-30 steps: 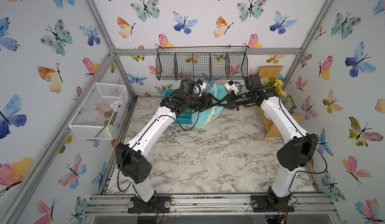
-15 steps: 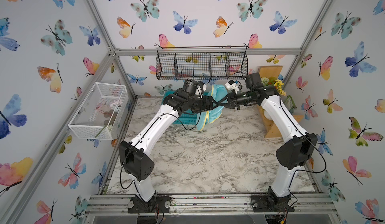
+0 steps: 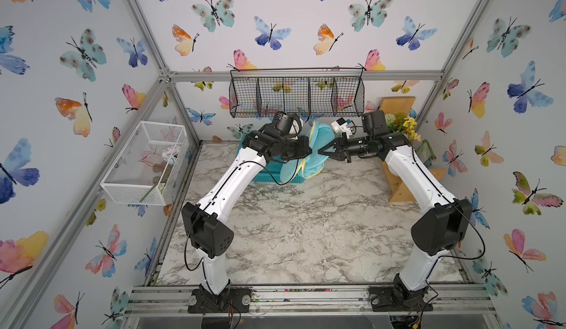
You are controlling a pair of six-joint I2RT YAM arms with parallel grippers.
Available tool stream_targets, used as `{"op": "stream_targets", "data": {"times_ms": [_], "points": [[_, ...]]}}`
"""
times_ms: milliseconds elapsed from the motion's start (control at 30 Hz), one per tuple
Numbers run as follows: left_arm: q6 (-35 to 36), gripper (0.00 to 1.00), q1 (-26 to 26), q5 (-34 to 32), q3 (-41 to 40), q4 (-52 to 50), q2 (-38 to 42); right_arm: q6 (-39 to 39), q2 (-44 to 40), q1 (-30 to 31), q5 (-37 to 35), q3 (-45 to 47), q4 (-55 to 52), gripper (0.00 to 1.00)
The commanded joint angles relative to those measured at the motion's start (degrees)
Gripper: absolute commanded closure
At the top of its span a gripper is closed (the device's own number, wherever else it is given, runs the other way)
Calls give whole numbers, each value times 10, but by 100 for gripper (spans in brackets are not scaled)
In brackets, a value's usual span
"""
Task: Turn the laundry bag inside out
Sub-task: Turn over the laundry bag.
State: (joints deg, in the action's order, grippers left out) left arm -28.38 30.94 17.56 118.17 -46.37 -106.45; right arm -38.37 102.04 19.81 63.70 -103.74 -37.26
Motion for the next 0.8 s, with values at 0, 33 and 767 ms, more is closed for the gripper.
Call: {"op": "stream_targets", "data": {"times_ms": [0,33,767], "points": [[3,100,-55,-72,-21,0,3,-50,-70,11,121,24,103,97],[-2,100,-69,-71,-36,9,11,-72,-79,11,127,39,145,97],[-337,52,-131,292,-363,527,145,-837,-15,15,46,235,1284,97]]}}
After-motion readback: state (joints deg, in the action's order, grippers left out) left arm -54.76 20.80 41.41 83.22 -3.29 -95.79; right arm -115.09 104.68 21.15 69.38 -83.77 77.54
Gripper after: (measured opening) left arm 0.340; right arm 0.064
